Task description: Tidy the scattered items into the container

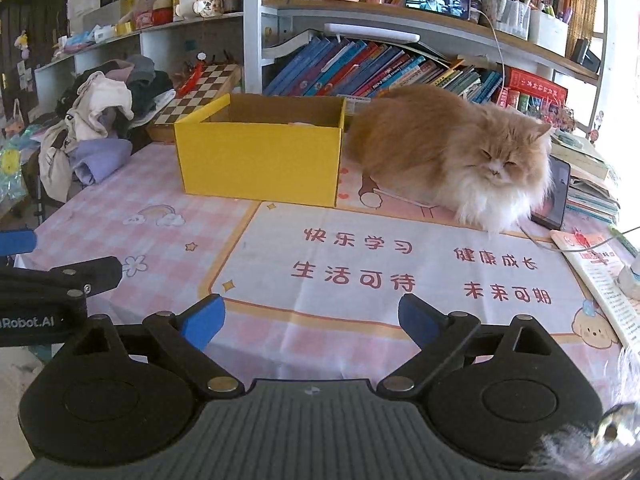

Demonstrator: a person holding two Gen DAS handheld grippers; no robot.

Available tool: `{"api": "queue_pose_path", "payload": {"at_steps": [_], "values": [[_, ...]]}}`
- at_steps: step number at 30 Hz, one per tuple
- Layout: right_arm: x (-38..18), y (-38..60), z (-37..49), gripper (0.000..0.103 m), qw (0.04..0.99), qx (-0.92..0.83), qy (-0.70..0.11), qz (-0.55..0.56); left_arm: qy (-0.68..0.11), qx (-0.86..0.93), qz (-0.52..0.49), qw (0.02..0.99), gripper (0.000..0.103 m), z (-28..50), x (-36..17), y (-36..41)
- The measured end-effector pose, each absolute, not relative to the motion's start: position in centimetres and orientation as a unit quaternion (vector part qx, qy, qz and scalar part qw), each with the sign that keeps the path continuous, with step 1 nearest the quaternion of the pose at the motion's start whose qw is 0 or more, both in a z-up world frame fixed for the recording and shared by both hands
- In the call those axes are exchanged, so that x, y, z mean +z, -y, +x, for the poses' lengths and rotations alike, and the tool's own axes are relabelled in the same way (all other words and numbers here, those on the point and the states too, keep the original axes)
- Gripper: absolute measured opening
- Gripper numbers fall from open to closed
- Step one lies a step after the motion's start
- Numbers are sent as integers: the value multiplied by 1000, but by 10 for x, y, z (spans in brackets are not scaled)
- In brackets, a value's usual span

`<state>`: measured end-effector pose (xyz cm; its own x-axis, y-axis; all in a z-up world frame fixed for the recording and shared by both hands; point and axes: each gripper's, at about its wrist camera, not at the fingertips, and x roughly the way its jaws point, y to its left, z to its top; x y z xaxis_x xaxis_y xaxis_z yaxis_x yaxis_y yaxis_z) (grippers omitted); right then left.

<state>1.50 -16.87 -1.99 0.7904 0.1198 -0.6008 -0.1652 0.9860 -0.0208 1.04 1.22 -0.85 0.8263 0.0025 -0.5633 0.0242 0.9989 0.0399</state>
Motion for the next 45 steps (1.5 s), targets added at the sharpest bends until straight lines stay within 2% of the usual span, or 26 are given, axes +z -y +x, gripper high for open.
{"api": "queue_pose_path", "payload": {"at_steps": [45], "values": [[-23, 161, 26, 97, 941, 75, -329, -38, -305, -9, 12, 952, 103, 17, -11, -23]]}}
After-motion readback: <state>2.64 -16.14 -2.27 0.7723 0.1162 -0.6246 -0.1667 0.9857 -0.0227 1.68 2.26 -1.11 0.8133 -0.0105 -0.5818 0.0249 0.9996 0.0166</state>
